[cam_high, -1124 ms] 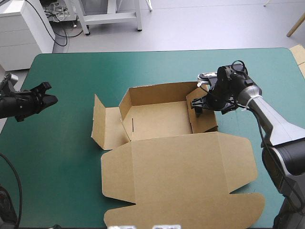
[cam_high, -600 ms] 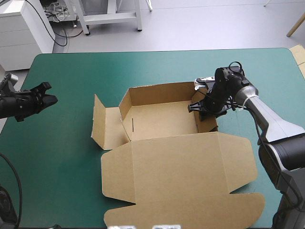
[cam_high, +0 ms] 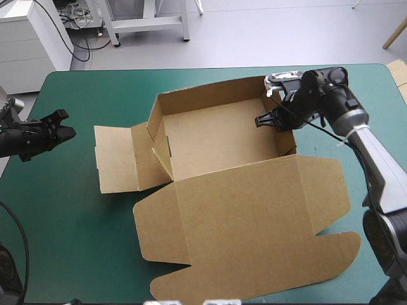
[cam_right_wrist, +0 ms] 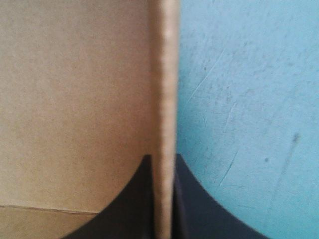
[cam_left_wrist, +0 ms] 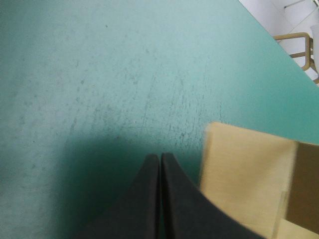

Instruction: Fold the box

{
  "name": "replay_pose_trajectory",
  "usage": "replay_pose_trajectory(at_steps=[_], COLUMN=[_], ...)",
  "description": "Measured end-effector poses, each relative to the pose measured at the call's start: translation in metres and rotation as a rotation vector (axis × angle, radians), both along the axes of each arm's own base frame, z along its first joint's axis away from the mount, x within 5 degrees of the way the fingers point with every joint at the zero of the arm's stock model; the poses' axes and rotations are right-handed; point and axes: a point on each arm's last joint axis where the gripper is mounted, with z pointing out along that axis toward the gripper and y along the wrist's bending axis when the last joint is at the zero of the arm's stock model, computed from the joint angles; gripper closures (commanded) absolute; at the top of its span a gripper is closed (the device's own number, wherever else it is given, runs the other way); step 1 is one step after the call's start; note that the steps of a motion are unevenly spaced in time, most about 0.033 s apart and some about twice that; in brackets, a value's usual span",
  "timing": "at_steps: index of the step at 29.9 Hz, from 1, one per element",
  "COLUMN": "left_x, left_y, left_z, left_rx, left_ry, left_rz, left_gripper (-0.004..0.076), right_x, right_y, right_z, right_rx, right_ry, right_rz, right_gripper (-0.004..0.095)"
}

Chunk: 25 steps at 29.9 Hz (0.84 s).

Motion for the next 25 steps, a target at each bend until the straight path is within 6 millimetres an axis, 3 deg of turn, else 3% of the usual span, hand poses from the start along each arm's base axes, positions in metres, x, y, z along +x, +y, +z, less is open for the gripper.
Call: replay_pose_trajectory(at_steps=[5,10,14,20,25], left_x=[0.003,0.003,0.002,-0.001,-0.002], left_y=[0.001,0.000,-0.001,-0.004,-0.006], left_z=[-0.010,-0.016,-0.016,-0.016,-0.017], left_rx=[0.001,0.041,0.047,0.084,0.045], left_ry=[0.044,0.038,0.037,0.017,0.047], left_rz=[-0.042,-0.130,-0.162,-0.252,-0.244], left_gripper=[0.0724,0.0625,0.0493,0.0164,0.0125], right_x=[-0.038,-0.064,-0.069,-0.065,-0.062], right_y=[-0.011,-0.019,-0.020,-0.019,-0.016], right_z=[0.054,0.081,0.086,0.082,0.085], right_rx=[0.030,0.038,0.028,0.017,0.057], right_ry=[-0.137,-0.210,-0.228,-0.221,-0.253], right_rz=[0.005,0.017,0.037,0.048,0.050], right_gripper=[0.0929,0.0929,0.0929,0.0929,0.0929])
